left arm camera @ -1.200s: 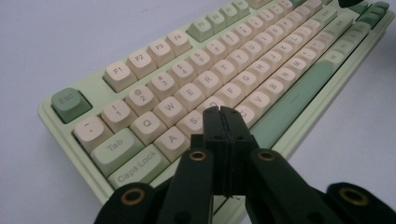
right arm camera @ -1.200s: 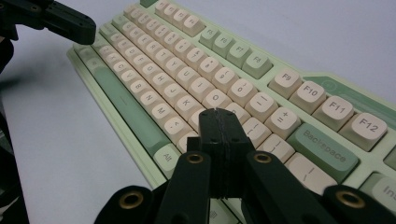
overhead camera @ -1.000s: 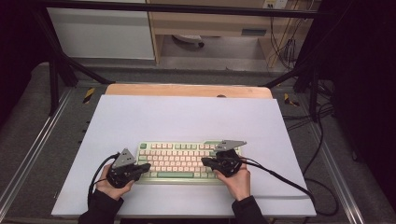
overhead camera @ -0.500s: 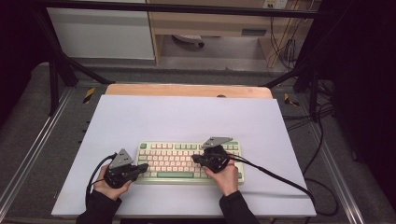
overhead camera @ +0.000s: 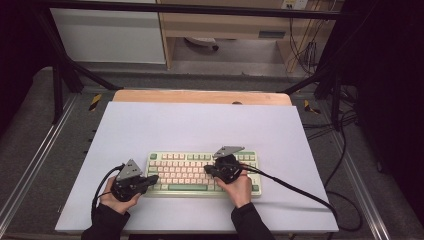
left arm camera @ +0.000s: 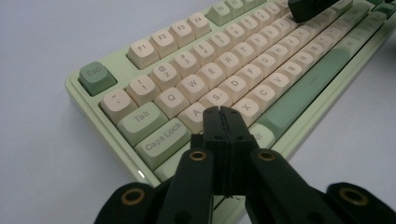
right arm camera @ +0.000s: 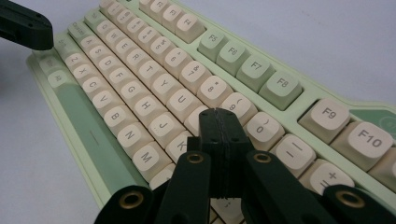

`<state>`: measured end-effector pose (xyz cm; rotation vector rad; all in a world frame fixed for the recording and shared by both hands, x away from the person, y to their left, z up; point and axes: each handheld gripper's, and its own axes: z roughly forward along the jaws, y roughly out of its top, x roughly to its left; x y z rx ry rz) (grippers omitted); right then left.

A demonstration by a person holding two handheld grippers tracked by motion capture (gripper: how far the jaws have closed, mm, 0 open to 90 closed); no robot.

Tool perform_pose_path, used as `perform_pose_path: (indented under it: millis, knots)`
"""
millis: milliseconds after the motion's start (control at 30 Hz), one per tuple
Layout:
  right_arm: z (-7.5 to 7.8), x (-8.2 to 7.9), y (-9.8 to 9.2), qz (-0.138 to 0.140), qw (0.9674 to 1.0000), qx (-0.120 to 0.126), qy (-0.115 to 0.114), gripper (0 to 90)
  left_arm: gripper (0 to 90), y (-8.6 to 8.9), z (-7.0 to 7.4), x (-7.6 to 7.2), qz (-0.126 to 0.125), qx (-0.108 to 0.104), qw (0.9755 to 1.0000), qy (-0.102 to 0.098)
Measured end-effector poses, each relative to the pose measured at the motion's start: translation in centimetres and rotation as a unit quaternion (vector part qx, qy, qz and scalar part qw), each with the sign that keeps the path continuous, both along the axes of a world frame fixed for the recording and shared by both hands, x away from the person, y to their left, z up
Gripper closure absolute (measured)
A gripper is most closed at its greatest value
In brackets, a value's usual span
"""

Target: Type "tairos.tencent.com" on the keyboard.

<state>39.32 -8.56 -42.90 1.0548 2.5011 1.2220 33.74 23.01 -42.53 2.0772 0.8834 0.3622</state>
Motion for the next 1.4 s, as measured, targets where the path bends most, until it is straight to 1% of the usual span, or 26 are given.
perform_pose_path:
  millis: [67,167,233,300,367,433,533,833,933,1233,1267,1400]
  knots:
    - [-0.1,0.0,0.0,0.000,1.0000,-0.003,0.003,90.0,89.6,0.0,0.0,0.0,0.000,0.000,1.0000,0.000]
    - [-0.2,0.1,0.0,0.002,1.0000,-0.006,-0.001,90.0,89.6,0.0,0.0,0.0,-0.001,0.001,1.0000,0.001]
    - [0.0,0.0,0.0,0.001,1.0000,-0.005,0.005,90.0,89.6,0.0,0.0,0.0,-0.001,0.001,1.0000,0.001]
    - [0.1,-0.1,-0.1,0.003,1.0000,-0.004,-0.001,90.0,89.6,0.0,-0.1,0.0,0.000,0.001,1.0000,0.001]
    - [0.3,-0.2,-0.1,0.003,1.0000,0.000,-0.001,90.0,89.6,0.0,-0.1,0.0,0.000,0.001,1.0000,0.001]
    - [0.5,-0.3,-0.2,0.006,1.0000,-0.002,-0.004,90.0,89.6,0.0,-0.1,0.0,0.000,0.001,1.0000,0.001]
    - [0.8,-0.6,-0.4,0.009,0.9999,-0.003,-0.007,90.0,89.6,0.0,0.0,0.0,0.000,0.000,1.0000,0.001]
    - [1.6,-1.7,-0.5,0.023,0.9996,0.006,-0.013,90.0,89.6,0.1,0.0,0.0,0.002,-0.001,1.0000,0.000]
    - [1.7,-2.0,-0.5,0.026,0.9996,0.008,-0.011,90.0,89.6,0.1,0.0,0.0,0.002,0.000,1.0000,0.000]
    - [1.4,-2.6,-0.2,0.036,0.9992,0.012,-0.009,90.0,89.6,0.1,0.0,0.0,0.001,0.000,1.0000,0.000]
    - [1.3,-2.7,-0.2,0.036,0.9993,0.013,-0.006,90.0,89.6,0.1,0.0,0.0,0.001,0.000,1.0000,0.000]
    - [1.0,-2.7,0.0,0.041,0.9991,0.013,-0.004,90.0,89.6,0.0,0.0,0.0,0.001,0.000,1.0000,0.000]
